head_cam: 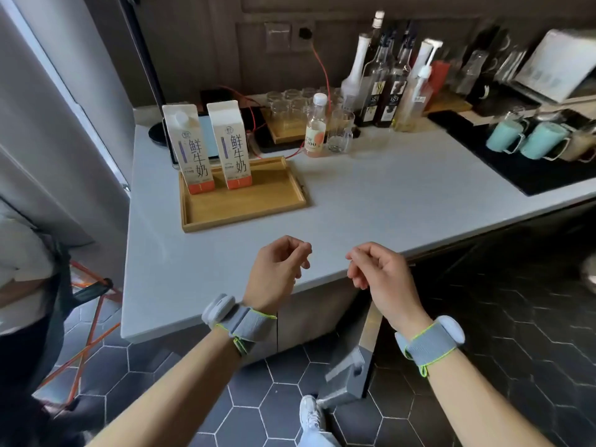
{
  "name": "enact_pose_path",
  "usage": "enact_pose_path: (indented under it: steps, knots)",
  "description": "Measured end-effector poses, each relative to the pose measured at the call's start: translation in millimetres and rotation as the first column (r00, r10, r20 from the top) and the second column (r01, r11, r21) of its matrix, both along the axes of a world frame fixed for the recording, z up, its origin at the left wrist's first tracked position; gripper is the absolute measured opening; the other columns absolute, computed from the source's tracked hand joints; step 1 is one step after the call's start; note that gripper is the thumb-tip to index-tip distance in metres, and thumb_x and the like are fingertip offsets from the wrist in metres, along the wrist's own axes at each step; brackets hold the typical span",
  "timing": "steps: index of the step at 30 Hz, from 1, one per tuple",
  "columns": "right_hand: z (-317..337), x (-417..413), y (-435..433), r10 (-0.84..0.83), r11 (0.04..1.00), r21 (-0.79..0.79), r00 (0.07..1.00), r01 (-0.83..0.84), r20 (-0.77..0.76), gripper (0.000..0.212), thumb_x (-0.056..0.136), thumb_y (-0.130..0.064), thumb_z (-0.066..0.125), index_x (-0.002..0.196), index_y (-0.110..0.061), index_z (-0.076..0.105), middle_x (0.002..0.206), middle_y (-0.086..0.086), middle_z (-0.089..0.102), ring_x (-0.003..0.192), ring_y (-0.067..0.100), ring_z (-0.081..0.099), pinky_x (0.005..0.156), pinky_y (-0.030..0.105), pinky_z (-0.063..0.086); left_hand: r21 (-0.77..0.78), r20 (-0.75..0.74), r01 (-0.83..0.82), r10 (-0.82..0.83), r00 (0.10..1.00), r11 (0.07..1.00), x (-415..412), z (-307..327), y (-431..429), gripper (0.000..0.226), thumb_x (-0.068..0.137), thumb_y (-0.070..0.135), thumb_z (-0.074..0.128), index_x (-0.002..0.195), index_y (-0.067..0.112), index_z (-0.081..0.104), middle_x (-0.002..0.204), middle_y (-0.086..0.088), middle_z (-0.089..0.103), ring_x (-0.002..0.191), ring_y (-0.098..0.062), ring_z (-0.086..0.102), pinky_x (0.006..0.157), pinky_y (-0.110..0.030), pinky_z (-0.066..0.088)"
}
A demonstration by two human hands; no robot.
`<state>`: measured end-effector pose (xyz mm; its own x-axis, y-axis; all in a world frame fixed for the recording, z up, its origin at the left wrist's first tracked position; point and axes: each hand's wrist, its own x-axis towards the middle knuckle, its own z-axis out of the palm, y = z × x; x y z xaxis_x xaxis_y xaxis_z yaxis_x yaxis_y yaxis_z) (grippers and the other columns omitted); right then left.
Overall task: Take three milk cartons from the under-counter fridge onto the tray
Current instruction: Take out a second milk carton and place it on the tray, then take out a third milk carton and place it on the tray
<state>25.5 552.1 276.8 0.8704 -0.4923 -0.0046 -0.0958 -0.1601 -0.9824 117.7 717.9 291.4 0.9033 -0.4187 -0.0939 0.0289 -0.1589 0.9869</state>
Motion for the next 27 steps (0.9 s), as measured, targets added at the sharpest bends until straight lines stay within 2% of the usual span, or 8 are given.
enact_pose_path:
  steps: [4,7,11,15,18,23,27]
  knots:
    - [-0.6,-47.1,-23.3,-0.066,0.998,0.009,0.998,0.066,-0.004,0.028,0.100,-0.013,0.057,0.076,0.000,0.063,0.053,-0.002,0.047,0.051,0.011,0.037,0.048,0.019,0.031,-0.066,0.033,0.007,-0.005,0.999,0.998,-38.9,1.6,-26.7,0.023,0.094,0.024,0.061,0.075,0.012,0.064,0.054,0.010,0.057,0.047,-0.006,0.044,0.051,-0.020,0.038]
    - [-5.0,-79.6,-52.7,-0.111,0.994,-0.007,0.994,0.111,-0.004,0.030,0.101,-0.014,0.057,0.075,0.002,0.062,0.055,0.003,0.043,0.052,0.009,0.038,0.049,0.015,0.033,-0.107,0.013,0.045,-0.044,0.999,0.993,-67.9,-5.8,-58.8,0.025,0.093,0.025,0.061,0.076,0.007,0.064,0.056,0.009,0.056,0.049,-0.005,0.045,0.054,-0.021,0.037]
    - [-15.2,-119.4,-99.7,-0.149,0.989,-0.002,0.989,0.149,-0.023,0.030,0.101,-0.015,0.056,0.078,0.002,0.062,0.058,0.008,0.040,0.054,0.012,0.036,0.048,0.018,0.031,-0.133,-0.017,0.089,-0.092,0.996,0.987,-103.0,-20.8,-110.4,0.026,0.090,0.031,0.061,0.066,0.023,0.061,0.057,0.008,0.056,0.051,-0.007,0.044,0.058,-0.026,0.037]
    - [-26.2,-155.2,-173.0,-0.184,0.983,-0.003,0.981,0.184,-0.064,0.030,0.100,-0.020,0.057,0.072,-0.009,0.063,0.056,0.000,0.040,0.050,0.008,0.034,0.046,0.016,0.030,-0.084,-0.044,0.078,-0.082,0.996,0.993,-139.2,-38.8,-183.5,0.028,0.087,0.034,0.062,0.060,0.026,0.057,0.054,0.008,0.056,0.049,-0.007,0.044,0.055,-0.022,0.038]
    - [-34.5,-172.9,-219.7,-0.165,0.986,-0.002,0.981,0.166,-0.098,0.031,0.100,-0.021,0.058,0.070,-0.013,0.062,0.055,-0.002,0.039,0.049,0.006,0.033,0.045,0.014,0.029,-0.073,-0.068,0.041,-0.046,0.997,0.997,-157.3,-45.7,-231.8,0.027,0.087,0.034,0.062,0.062,0.025,0.058,0.055,0.008,0.056,0.049,-0.007,0.045,0.055,-0.022,0.038]
    - [-42.2,-186.3,-294.6,-0.135,0.990,0.006,0.983,0.137,-0.128,0.030,0.098,-0.025,0.058,0.070,-0.016,0.062,0.054,-0.006,0.041,0.051,0.008,0.035,0.046,0.016,0.030,-0.098,-0.096,-0.014,0.004,0.995,0.995,-178.1,-48.2,-308.3,0.024,0.088,0.035,0.061,0.065,0.026,0.060,0.056,0.009,0.055,0.049,-0.006,0.044,0.053,-0.019,0.038]
    - [-47.2,-172.6,-341.5,-0.083,0.996,0.033,0.984,0.089,-0.157,0.030,0.099,-0.025,0.057,0.072,-0.017,0.063,0.054,-0.008,0.042,0.052,0.010,0.036,0.046,0.020,0.030,-0.081,-0.134,-0.085,0.073,0.988,0.993,-175.3,-53.4,-354.6,0.023,0.086,0.040,0.062,0.066,0.029,0.062,0.057,0.007,0.057,0.050,-0.007,0.045,0.055,-0.025,0.037]
